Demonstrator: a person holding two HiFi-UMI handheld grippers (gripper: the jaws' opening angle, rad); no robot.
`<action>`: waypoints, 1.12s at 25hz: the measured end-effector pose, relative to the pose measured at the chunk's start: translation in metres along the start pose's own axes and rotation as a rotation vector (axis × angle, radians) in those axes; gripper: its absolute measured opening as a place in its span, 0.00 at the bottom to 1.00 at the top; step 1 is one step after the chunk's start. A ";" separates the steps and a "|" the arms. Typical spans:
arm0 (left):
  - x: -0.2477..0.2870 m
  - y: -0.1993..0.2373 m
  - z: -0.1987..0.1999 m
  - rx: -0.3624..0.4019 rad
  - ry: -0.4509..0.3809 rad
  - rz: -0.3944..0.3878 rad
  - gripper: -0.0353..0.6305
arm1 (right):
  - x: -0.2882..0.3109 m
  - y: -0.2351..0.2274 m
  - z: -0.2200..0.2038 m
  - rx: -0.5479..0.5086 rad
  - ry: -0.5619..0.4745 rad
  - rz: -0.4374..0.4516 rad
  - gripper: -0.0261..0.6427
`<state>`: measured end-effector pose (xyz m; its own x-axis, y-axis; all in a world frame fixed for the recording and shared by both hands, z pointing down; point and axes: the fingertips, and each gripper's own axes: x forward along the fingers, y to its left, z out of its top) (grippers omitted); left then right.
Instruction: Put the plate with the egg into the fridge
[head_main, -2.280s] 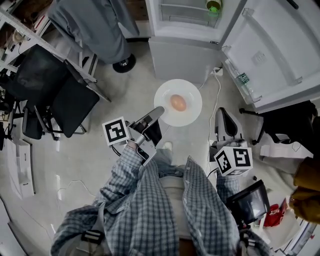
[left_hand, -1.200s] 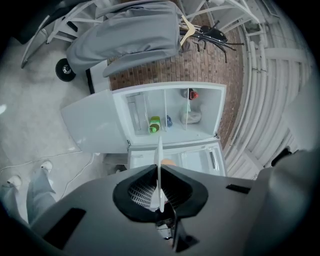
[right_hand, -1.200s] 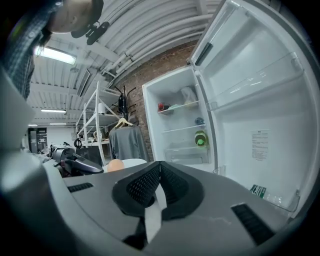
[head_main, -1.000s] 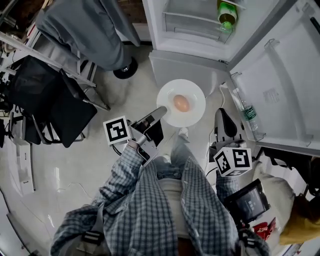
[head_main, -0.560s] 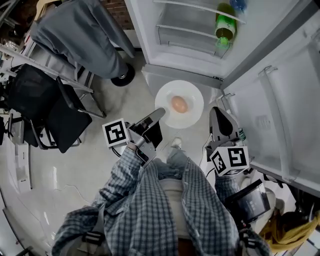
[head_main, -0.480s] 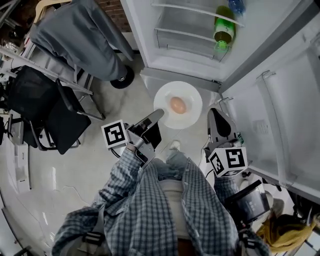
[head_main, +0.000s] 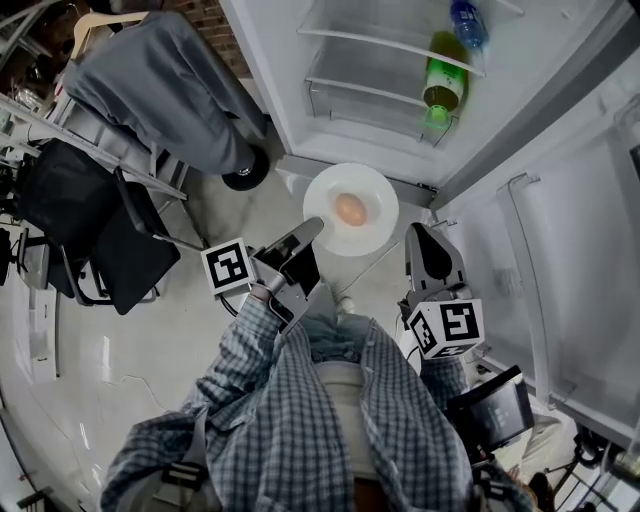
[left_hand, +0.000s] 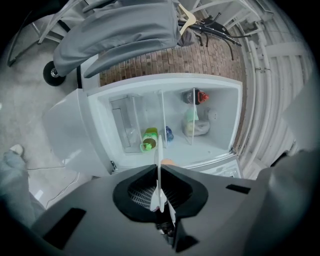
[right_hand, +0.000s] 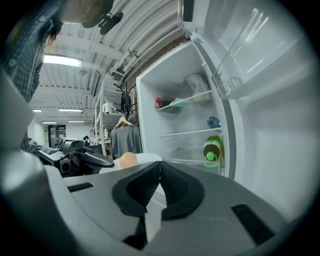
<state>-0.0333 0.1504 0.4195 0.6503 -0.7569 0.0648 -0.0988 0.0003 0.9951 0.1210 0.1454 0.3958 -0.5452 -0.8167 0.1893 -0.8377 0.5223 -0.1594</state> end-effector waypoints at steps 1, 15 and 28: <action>0.005 -0.001 0.003 0.005 0.003 -0.002 0.08 | 0.003 -0.002 0.002 -0.009 -0.003 0.000 0.05; 0.080 0.002 0.077 0.033 0.044 -0.009 0.08 | 0.082 -0.034 0.035 -0.042 -0.035 -0.069 0.05; 0.153 0.000 0.133 0.026 0.173 -0.043 0.08 | 0.155 -0.071 0.070 -0.085 -0.072 -0.203 0.05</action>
<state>-0.0338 -0.0523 0.4193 0.7743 -0.6318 0.0360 -0.0859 -0.0486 0.9951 0.0981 -0.0348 0.3686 -0.3637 -0.9210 0.1396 -0.9314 0.3614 -0.0427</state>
